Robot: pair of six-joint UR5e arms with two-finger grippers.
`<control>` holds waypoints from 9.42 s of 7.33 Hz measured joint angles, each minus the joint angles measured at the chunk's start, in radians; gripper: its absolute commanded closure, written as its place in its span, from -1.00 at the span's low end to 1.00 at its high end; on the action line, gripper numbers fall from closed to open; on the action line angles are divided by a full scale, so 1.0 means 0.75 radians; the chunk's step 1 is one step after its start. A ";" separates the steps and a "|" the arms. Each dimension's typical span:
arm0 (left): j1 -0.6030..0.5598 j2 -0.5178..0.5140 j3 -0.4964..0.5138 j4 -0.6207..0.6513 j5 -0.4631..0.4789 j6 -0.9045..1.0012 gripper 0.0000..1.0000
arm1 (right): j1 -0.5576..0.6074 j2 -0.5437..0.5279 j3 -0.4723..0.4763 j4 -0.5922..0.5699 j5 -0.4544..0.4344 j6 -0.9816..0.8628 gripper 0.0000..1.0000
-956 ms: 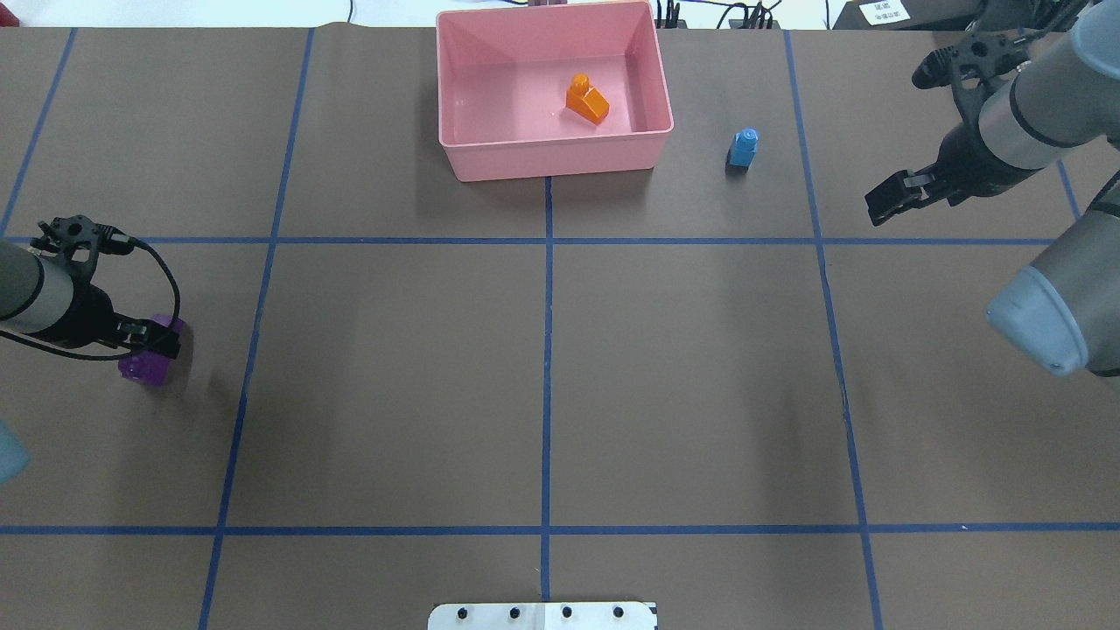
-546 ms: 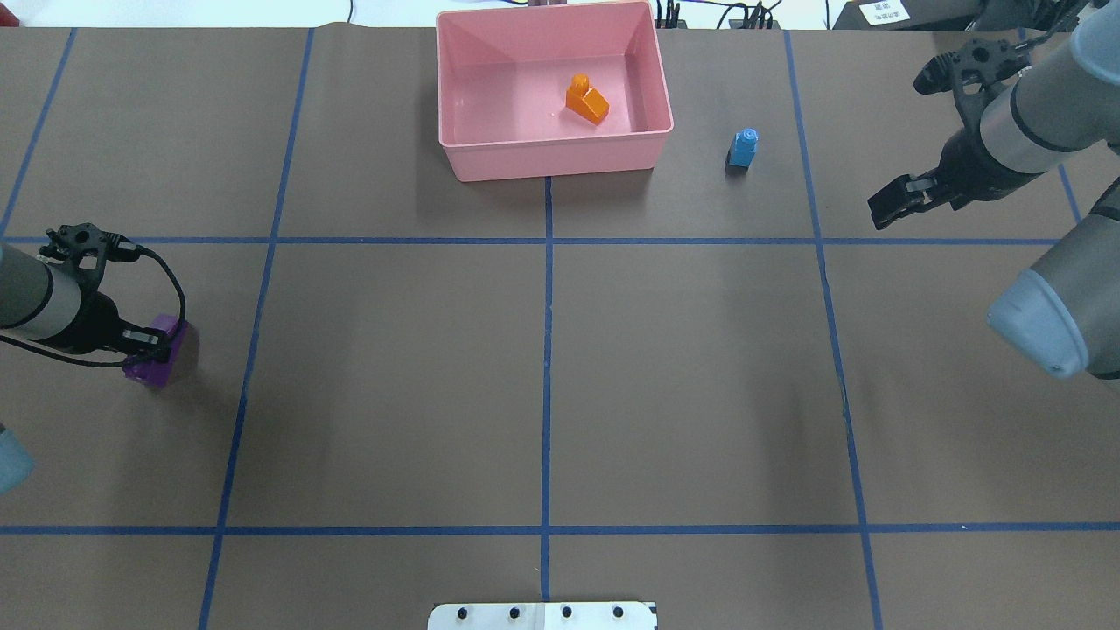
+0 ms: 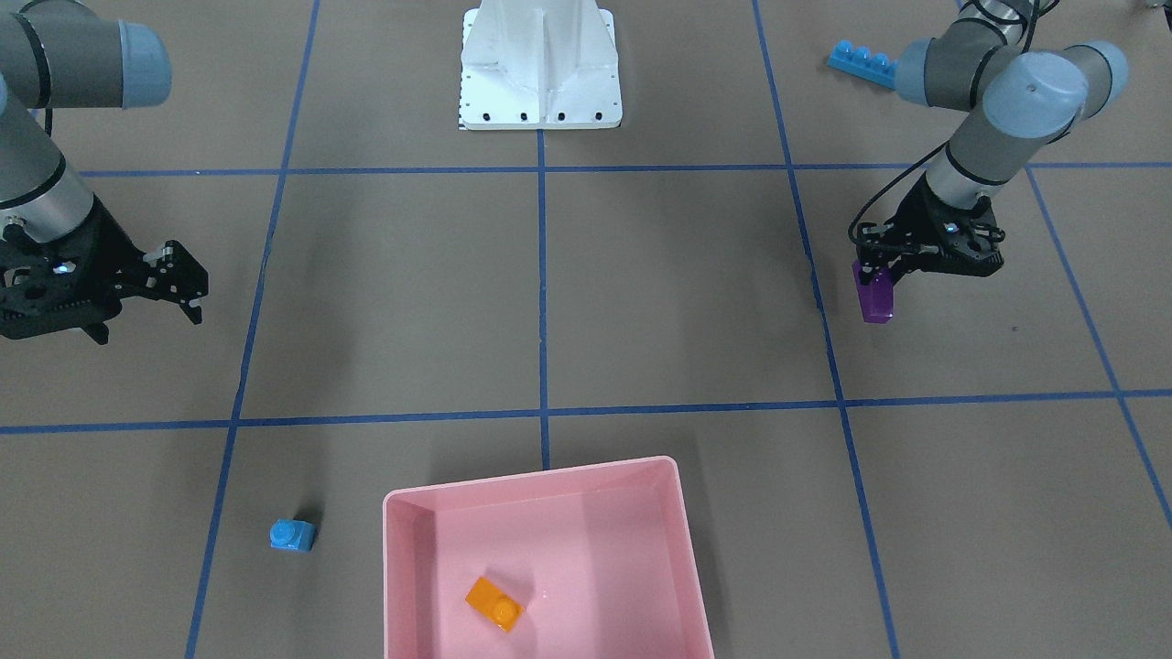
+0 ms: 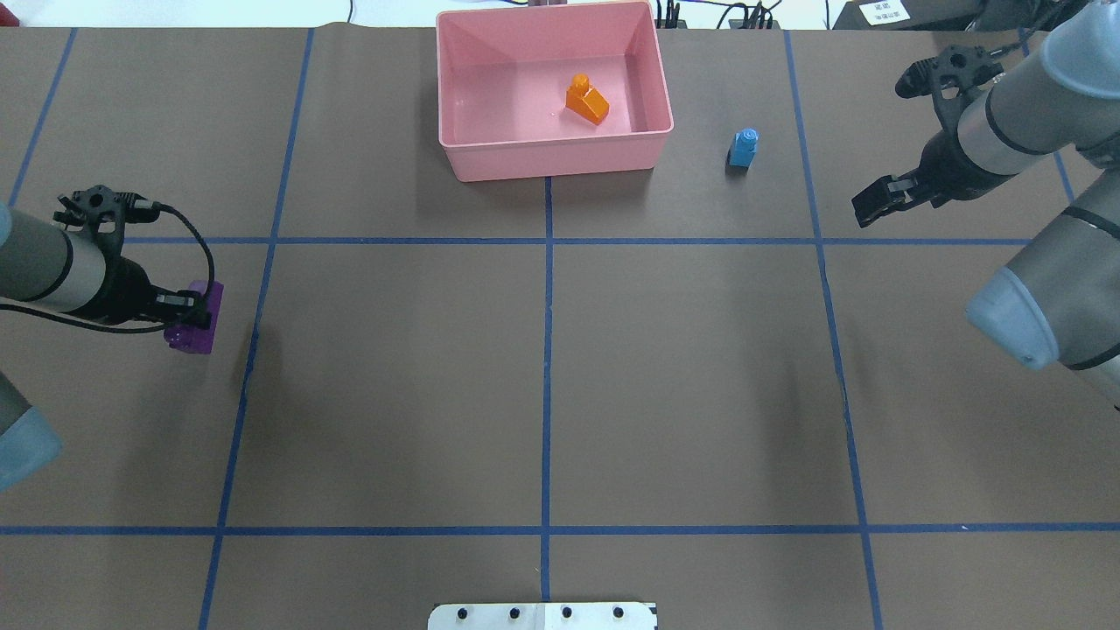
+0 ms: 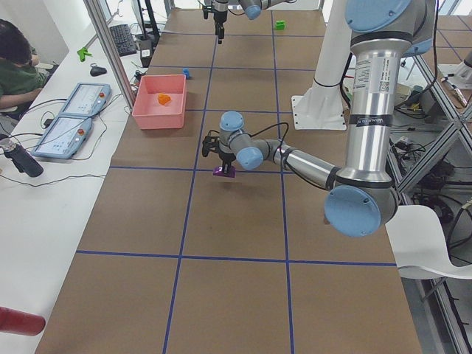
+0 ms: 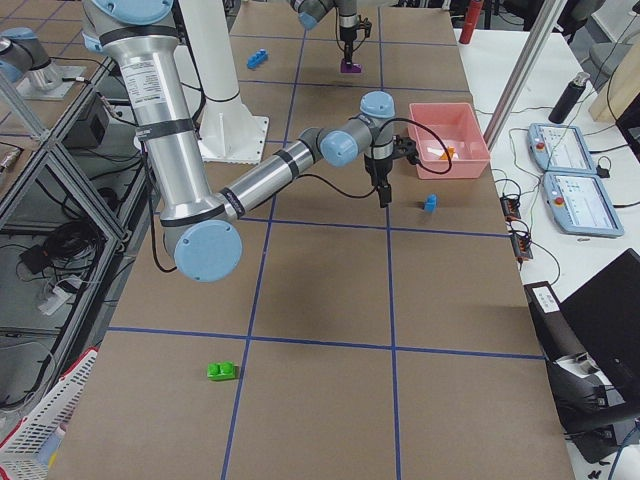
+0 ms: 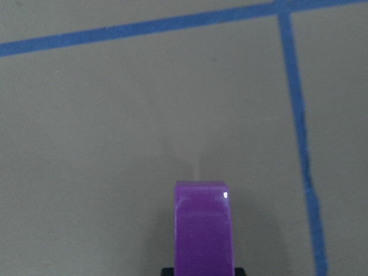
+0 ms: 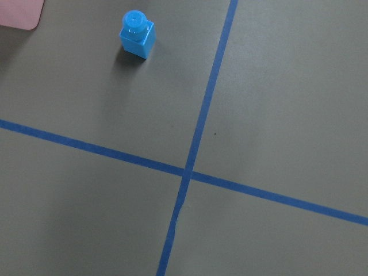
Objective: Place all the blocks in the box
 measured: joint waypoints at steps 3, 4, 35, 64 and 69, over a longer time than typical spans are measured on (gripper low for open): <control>-0.056 -0.348 0.062 0.080 0.096 -0.308 1.00 | -0.002 0.130 -0.250 0.170 0.000 0.004 -0.98; -0.091 -0.530 0.154 0.177 0.101 -0.343 1.00 | -0.002 0.176 -0.308 0.180 0.000 0.003 -0.98; -0.095 -0.580 0.269 0.224 -0.024 -0.003 -1.00 | 0.077 0.786 -0.972 0.495 -0.062 0.634 1.00; 1.237 1.010 -0.469 -0.399 0.377 0.173 -1.00 | -0.034 -0.459 0.663 -0.257 -0.046 0.088 -0.98; 1.597 1.160 -0.514 -0.378 0.687 0.181 -1.00 | -0.038 -0.444 0.663 -0.258 -0.047 0.094 -0.98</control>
